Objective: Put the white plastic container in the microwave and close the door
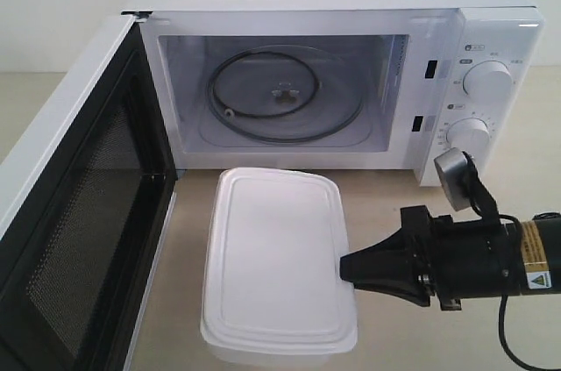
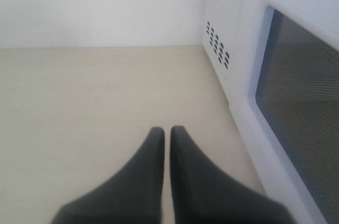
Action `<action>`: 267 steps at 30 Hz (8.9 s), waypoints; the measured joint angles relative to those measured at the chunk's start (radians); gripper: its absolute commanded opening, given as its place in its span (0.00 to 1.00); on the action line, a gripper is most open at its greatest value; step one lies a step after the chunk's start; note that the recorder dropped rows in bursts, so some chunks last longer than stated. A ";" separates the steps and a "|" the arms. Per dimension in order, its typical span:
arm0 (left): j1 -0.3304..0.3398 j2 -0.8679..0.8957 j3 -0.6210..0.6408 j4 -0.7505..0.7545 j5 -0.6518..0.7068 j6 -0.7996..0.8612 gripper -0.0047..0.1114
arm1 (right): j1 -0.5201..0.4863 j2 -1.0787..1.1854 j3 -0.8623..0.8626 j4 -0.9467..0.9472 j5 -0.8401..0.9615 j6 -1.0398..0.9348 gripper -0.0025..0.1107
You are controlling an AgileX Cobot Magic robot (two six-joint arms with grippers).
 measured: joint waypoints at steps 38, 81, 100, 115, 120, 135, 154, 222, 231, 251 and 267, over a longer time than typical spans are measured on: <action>0.000 0.000 0.000 0.000 0.000 0.000 0.08 | 0.638 0.001 0.002 1.536 0.078 -0.342 0.02; 0.000 0.000 0.000 0.000 0.000 0.000 0.08 | 0.704 0.119 -0.531 2.275 0.455 -0.752 0.02; 0.000 0.000 0.000 0.000 0.000 0.000 0.08 | 0.633 0.119 -0.580 2.284 0.520 -0.759 0.20; 0.000 0.000 0.000 0.000 0.000 0.000 0.08 | 0.633 0.119 -0.582 2.269 0.531 -0.759 0.33; 0.000 0.000 0.000 0.000 0.000 0.000 0.08 | 0.633 0.119 -0.582 2.244 0.567 -0.759 0.33; 0.000 0.000 0.000 0.000 0.000 0.000 0.08 | 0.633 -0.004 -0.465 2.170 0.593 -0.776 0.33; 0.000 0.000 0.000 0.000 0.000 0.000 0.08 | 0.633 -0.078 -0.355 1.465 0.719 -1.107 0.02; 0.000 0.000 0.000 0.000 0.000 0.000 0.08 | 0.817 -0.232 -0.038 1.938 0.336 -1.832 0.02; 0.000 0.000 0.000 0.000 0.000 0.000 0.08 | 0.825 -0.492 0.203 1.970 0.293 -1.832 0.02; 0.000 0.000 0.000 0.000 0.000 0.000 0.08 | 0.825 -0.559 0.226 1.976 0.288 -1.832 0.02; 0.000 0.000 0.000 0.000 0.000 0.000 0.08 | 0.825 -0.559 0.226 1.976 0.288 -1.832 0.02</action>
